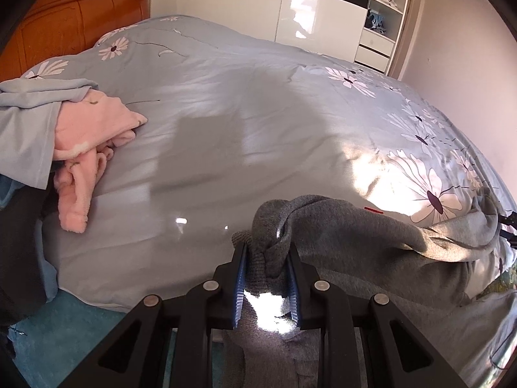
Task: Fold clothes
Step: 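Fold the sweatshirt side over toward the other tool with both tools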
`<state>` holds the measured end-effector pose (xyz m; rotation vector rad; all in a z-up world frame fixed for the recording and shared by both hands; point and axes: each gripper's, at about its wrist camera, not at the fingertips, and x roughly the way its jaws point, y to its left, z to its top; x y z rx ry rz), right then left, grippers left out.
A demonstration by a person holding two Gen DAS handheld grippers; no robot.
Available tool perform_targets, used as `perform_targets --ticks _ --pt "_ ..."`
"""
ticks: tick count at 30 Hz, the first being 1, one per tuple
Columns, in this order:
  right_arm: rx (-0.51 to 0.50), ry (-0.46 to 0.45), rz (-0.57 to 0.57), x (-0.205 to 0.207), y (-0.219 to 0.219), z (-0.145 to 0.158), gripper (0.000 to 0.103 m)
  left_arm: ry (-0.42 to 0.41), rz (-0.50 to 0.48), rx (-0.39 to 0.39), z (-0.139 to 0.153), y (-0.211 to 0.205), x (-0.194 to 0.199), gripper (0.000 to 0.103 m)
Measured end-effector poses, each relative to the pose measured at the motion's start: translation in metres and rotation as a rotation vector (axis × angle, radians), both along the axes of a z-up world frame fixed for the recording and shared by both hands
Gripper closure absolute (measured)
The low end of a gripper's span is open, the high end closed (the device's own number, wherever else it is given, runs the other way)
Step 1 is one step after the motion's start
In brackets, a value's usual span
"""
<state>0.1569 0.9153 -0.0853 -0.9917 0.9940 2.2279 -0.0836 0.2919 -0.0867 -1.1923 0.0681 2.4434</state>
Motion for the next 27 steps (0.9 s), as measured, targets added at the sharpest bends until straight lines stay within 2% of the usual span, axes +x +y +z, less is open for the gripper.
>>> perform_targets --ticks 1,2,6,10,14,16,18,20,22,25,27 --pt "-0.019 0.022 -0.011 0.000 0.002 0.001 0.088 -0.002 0.004 0.003 0.000 0.000 0.000 0.077" --pt "-0.038 0.040 -0.021 -0.001 0.004 0.002 0.096 -0.003 0.008 0.006 0.000 0.000 0.001 0.077" --pt "-0.063 0.099 -0.057 0.008 0.004 0.016 0.099 -0.002 0.022 0.025 0.005 -0.003 0.005 0.078" --pt "0.025 0.215 -0.038 0.038 -0.002 0.074 0.099 0.013 0.022 0.057 0.015 -0.009 0.012 0.079" --pt "0.148 0.293 -0.003 0.078 -0.015 0.154 0.099 0.027 -0.016 0.097 0.032 -0.013 0.023 0.079" --pt "0.228 0.285 0.003 0.085 -0.021 0.190 0.099 0.038 -0.049 0.116 0.042 -0.012 0.029 0.079" --pt "0.264 0.220 0.016 0.072 -0.020 0.204 0.099 0.048 -0.060 0.107 0.047 -0.007 0.031 0.079" --pt "0.250 0.091 0.022 0.042 -0.013 0.192 0.099 0.044 -0.057 0.075 0.045 0.000 0.028 0.079" --pt "0.221 -0.003 0.014 0.013 -0.003 0.160 0.099 0.033 -0.046 0.055 0.036 0.005 0.022 0.079" --pt "0.165 -0.059 0.005 -0.026 0.011 0.110 0.099 0.006 -0.024 0.051 0.022 0.007 0.013 0.079" --pt "0.169 -0.087 0.008 -0.047 0.013 0.088 0.099 -0.004 -0.015 0.047 0.015 0.007 0.008 0.079"
